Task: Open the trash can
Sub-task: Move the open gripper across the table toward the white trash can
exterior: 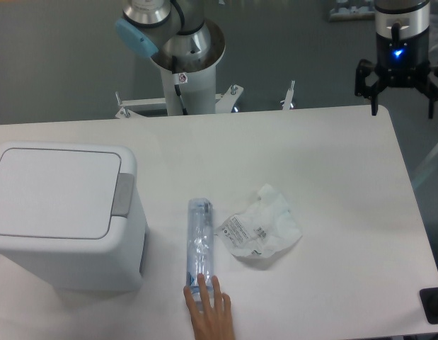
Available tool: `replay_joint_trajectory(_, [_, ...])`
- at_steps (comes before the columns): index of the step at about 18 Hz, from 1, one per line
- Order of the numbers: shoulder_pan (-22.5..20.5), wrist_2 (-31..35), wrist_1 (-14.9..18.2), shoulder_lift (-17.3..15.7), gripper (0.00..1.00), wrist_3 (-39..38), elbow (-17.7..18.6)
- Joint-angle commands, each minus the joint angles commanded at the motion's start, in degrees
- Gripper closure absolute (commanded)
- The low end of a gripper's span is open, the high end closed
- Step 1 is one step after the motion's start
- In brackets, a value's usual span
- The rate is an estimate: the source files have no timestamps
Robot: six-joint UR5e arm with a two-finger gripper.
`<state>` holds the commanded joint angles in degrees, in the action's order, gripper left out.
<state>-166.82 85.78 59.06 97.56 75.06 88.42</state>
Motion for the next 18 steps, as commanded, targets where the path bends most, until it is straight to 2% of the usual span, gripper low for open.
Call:
replay_joint_trajectory(7, [0.7, 0.3, 0.2, 0.0, 0.0, 0.0, 0.3])
replay_joint_trajectory(10, [2.1, 0.1, -0.3, 0.2, 0.0, -1.7, 1.8])
replay_joint_trajectory(11, [3.4, -0.1, -0.4, 0.6, 0.0, -4.4, 1.2])
replay_joint_trajectory(14, [8.5, 0.0, -0.7, 3.4, 0.0, -20.1, -2.0])
replay_joint_trajectory(15, [13.2, -0.1, -0.6, 5.1, 0.0, -29.1, -6.0])
replay_joint_trajectory(18, [17.7, -1.5, -0.7, 5.1, 0.0, -43.8, -8.4])
